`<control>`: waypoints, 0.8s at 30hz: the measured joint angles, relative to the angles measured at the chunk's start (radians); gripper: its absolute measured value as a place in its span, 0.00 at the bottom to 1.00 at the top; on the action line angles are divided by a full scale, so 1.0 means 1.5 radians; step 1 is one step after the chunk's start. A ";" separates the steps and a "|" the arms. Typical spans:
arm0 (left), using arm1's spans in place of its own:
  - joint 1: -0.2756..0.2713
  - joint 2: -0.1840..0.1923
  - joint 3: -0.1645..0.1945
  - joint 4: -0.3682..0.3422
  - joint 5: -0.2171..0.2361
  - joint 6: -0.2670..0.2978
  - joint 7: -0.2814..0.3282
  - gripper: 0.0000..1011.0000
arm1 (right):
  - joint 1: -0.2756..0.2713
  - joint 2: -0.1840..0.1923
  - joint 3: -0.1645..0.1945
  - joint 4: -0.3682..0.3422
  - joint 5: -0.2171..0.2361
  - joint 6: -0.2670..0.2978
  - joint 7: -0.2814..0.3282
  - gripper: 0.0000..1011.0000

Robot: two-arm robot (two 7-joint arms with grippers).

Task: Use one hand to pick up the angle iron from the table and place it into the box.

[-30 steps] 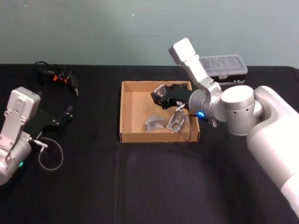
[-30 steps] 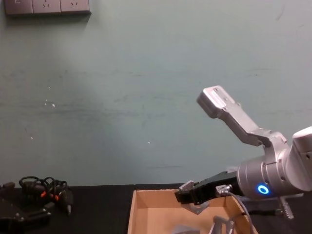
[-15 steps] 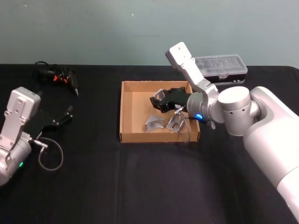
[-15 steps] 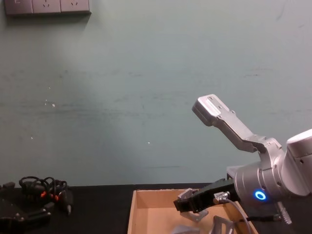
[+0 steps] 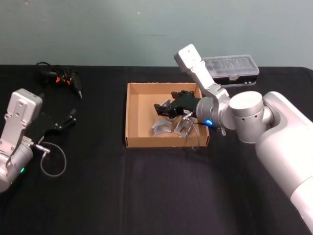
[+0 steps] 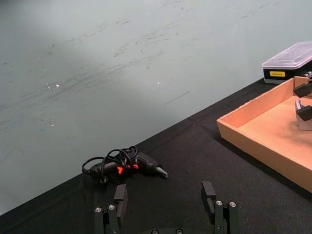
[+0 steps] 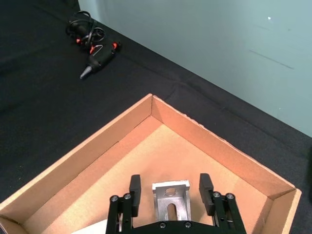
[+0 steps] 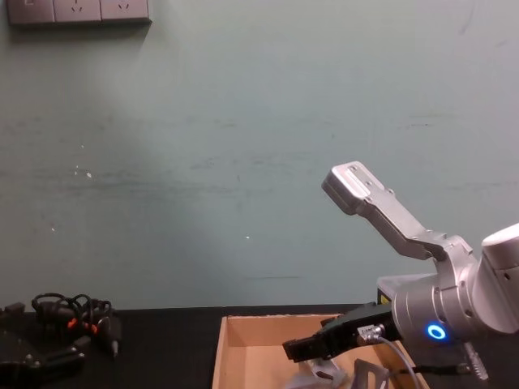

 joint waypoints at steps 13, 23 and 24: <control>0.000 0.000 0.000 0.000 0.000 0.000 0.000 0.99 | -0.050 0.016 0.021 -0.079 -0.007 -0.040 -0.039 0.99; 0.000 0.000 0.000 0.000 0.000 0.000 0.000 0.99 | -0.132 0.049 0.048 -0.205 -0.030 -0.103 -0.089 0.99; 0.000 0.000 0.000 0.000 0.000 0.000 0.000 0.99 | -0.147 0.057 0.052 -0.227 -0.035 -0.111 -0.095 0.99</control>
